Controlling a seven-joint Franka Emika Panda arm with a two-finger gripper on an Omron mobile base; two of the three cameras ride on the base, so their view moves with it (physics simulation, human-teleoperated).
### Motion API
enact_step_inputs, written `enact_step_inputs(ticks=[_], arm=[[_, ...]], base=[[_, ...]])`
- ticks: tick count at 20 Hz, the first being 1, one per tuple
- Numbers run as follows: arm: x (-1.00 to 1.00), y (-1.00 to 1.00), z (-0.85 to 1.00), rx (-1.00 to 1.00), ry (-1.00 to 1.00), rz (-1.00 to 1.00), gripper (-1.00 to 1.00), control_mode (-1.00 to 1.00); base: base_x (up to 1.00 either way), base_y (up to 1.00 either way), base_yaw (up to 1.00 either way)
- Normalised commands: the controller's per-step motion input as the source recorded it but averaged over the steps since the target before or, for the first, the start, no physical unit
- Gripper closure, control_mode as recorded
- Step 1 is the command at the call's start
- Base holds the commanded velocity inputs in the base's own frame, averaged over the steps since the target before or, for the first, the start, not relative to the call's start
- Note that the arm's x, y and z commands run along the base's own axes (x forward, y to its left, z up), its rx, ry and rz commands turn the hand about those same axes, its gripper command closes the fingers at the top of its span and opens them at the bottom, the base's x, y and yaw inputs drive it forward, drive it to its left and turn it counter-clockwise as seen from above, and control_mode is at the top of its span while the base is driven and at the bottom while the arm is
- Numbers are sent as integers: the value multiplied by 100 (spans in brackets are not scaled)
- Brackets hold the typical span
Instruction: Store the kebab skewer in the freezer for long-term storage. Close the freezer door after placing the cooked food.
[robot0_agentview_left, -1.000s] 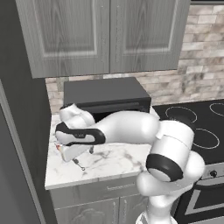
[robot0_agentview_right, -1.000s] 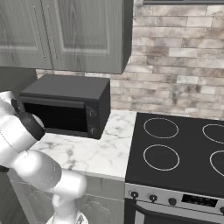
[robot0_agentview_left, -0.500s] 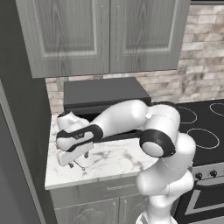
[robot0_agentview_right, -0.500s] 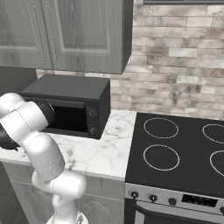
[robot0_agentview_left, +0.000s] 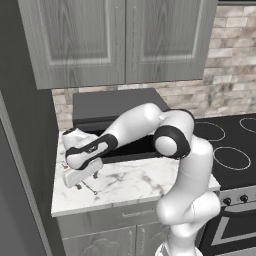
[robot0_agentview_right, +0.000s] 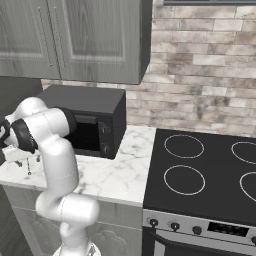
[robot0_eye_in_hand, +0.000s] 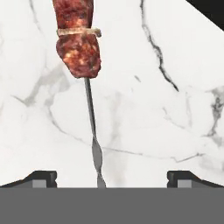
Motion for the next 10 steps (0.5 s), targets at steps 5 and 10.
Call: enact_step_inputs(ticks=[5, 10], arm=[[7, 7, -24, 0, -2, 0, -100, -100], [0, 3, -31, 0, -4, 0, -100, -100]], base=[[0, 0, 0], [0, 0, 0]])
